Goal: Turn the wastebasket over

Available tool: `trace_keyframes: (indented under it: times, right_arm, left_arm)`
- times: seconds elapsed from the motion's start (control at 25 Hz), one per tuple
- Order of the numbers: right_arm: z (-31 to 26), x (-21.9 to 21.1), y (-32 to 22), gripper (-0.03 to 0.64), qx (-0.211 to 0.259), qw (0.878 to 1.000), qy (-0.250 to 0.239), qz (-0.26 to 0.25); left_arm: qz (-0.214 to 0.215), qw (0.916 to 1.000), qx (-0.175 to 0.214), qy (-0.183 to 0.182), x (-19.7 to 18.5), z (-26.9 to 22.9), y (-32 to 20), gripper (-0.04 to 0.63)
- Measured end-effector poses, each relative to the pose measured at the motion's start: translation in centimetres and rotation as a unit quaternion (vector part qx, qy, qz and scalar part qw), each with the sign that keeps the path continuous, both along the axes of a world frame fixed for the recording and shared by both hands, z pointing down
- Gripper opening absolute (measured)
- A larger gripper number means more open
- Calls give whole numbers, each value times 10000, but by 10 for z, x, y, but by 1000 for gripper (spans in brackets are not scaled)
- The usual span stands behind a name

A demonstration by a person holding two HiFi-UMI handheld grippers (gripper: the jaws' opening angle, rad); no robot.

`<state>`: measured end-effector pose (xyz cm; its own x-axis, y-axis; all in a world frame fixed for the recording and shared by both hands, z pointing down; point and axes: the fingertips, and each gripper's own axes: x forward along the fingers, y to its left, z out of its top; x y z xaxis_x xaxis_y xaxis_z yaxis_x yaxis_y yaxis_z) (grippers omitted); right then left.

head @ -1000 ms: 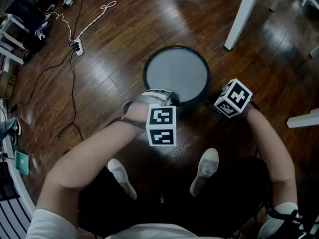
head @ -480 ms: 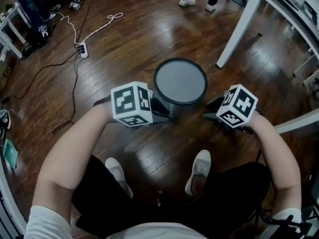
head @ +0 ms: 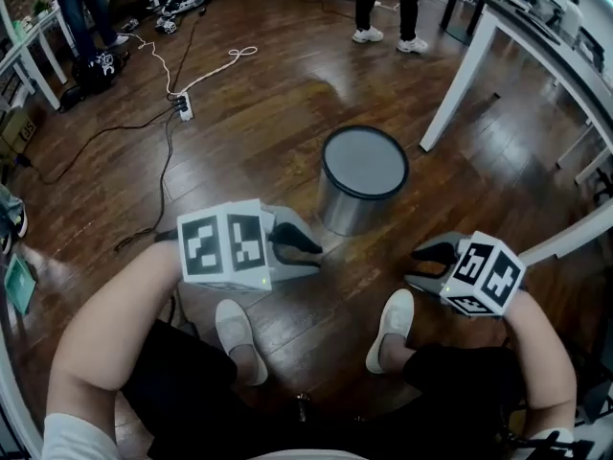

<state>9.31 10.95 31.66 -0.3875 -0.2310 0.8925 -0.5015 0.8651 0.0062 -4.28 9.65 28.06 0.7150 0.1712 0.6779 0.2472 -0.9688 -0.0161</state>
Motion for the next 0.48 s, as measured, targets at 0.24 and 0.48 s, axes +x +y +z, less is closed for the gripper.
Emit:
trace_keyframes:
  times: [0.24,0.48]
  right_arm:
    - [1,-5,33,147,146,9987,-418,258]
    - [-9,-3,54,147,417,9953,-685,534]
  left_arm:
    - [-488,9983,171,264,-26,0,7,91]
    - [-785,9958,439,142,-39,12,12,91]
